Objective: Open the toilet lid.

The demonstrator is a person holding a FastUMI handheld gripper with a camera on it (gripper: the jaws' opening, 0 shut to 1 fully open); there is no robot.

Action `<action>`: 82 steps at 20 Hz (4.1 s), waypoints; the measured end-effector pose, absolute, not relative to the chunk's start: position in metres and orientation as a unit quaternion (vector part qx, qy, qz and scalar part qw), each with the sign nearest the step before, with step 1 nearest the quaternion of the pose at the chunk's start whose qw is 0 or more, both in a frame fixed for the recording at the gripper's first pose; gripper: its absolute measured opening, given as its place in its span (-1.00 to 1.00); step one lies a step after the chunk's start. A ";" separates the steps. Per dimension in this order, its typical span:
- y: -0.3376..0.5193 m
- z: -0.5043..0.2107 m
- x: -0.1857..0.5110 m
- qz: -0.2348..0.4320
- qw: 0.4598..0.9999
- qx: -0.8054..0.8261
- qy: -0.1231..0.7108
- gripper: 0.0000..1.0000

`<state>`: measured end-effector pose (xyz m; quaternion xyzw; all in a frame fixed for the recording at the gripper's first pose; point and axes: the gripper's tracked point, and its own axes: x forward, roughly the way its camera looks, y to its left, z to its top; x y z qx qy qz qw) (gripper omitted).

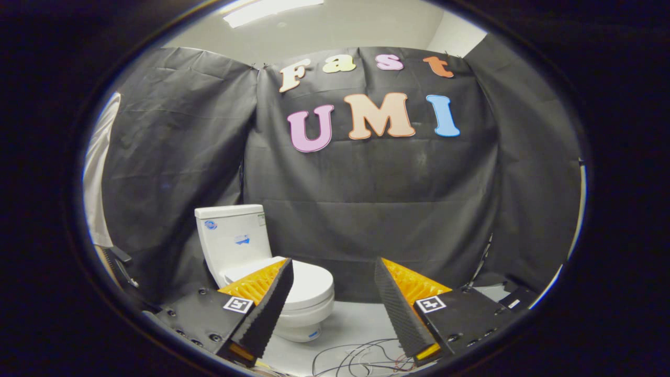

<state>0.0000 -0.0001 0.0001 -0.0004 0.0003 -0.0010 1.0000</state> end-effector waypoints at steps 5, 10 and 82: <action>0.000 0.001 0.002 -0.002 1.000 -0.001 -0.001 0.94; 0.002 -0.010 0.027 -0.003 1.000 -0.002 0.021 0.94; 0.232 -0.313 0.151 -0.362 0.703 0.608 0.066 0.38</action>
